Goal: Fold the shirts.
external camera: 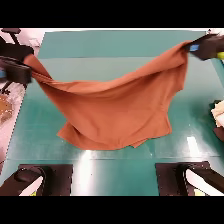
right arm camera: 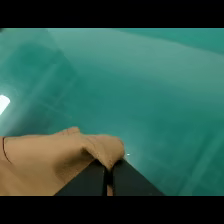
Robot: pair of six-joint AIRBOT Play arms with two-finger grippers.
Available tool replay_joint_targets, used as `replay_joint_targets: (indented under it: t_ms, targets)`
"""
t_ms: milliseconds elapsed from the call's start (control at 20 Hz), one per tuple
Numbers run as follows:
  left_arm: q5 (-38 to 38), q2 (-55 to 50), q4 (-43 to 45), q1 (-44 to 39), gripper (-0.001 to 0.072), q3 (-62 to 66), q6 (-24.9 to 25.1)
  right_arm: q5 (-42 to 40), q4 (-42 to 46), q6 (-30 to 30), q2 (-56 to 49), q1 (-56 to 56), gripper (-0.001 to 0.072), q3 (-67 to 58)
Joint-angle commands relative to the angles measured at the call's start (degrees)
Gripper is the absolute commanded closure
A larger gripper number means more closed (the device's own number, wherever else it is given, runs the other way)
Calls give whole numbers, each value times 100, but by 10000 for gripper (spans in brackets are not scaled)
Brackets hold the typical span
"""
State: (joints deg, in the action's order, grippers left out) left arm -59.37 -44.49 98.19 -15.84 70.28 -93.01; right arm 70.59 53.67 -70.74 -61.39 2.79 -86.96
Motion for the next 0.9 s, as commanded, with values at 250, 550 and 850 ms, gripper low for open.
replay_joint_targets:
  t_ms: [250, 550, 850]
  targets:
    - [3399, -960, 1519, 4, 688, -2094, -446, -1283, 638, 33, -2194, -55, 690, -9]
    - [2957, -2153, 1502, 4, 506, -2055, -470, -1296, 457, 31, -2973, 374, 666, -9]
    - [616, -1650, 612, 964, 23, -1676, -240, -286, 494, 26, -2623, 1086, 90, -9]
